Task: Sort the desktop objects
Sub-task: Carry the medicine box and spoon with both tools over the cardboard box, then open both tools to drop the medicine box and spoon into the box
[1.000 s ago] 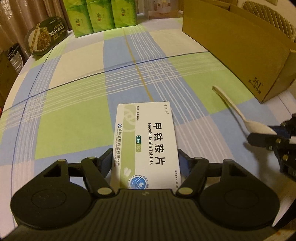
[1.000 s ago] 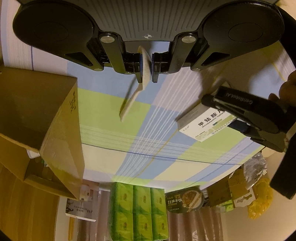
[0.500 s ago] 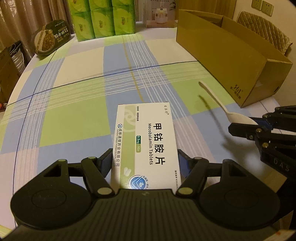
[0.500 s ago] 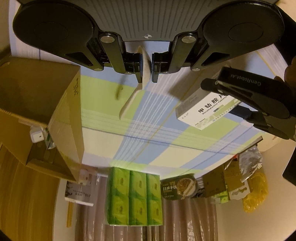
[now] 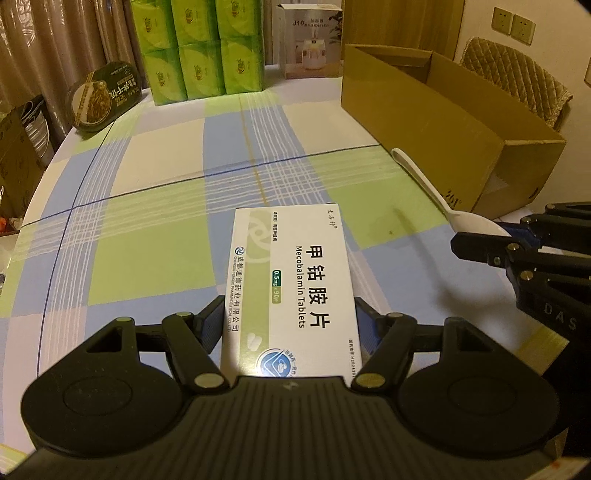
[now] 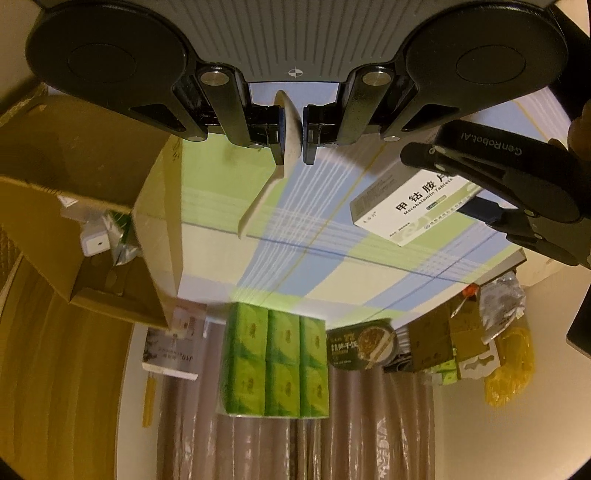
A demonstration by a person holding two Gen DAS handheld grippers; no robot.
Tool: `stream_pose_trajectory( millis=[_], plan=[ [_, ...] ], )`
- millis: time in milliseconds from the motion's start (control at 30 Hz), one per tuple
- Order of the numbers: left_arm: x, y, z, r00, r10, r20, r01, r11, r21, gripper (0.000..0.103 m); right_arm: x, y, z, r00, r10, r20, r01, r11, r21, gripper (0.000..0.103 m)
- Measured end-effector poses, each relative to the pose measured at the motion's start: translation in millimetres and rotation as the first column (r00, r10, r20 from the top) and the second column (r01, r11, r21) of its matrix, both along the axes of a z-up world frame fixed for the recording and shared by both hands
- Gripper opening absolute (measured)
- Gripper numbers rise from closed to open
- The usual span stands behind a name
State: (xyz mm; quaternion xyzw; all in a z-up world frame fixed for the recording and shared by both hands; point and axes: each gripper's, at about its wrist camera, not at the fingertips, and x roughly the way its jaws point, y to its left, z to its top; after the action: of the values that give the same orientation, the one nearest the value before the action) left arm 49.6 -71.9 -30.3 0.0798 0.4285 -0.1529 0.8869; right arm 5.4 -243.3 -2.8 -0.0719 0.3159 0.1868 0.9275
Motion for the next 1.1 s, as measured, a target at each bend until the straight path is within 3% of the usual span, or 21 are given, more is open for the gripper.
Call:
stream_pose_trajectory(
  millis=[300, 500, 767, 1100],
  plan=[
    [4.4, -19.1, 18.9, 0.999, -0.026, 0.03, 0.027, 0.999, -0.025, 0.067, 2.8, -14.4, 28.2, 0.997, -0.018, 0.074, 0.018, 1.0, 0.001, 0.005],
    [19.3, -46.9, 46.5, 0.995, -0.066, 0.068, 0.071, 0.995, -0.074, 0.067, 13.1, -46.9, 60.1, 0.986, -0.064, 0.157, 0.065, 0.998, 0.0, 0.005],
    [49.0, -120.1, 86.7, 0.979, -0.16, 0.122, 0.177, 0.974, -0.141, 0.067, 42.2, -117.8, 77.8, 0.963, -0.173, 0.207, 0.183, 0.983, -0.029, 0.005],
    [89.5, -206.3, 95.6, 0.964, -0.232, 0.127, 0.252, 0.95, -0.183, 0.067, 71.3, -176.7, 70.7, 0.947, -0.25, 0.2, 0.262, 0.965, -0.032, 0.005]
  ],
)
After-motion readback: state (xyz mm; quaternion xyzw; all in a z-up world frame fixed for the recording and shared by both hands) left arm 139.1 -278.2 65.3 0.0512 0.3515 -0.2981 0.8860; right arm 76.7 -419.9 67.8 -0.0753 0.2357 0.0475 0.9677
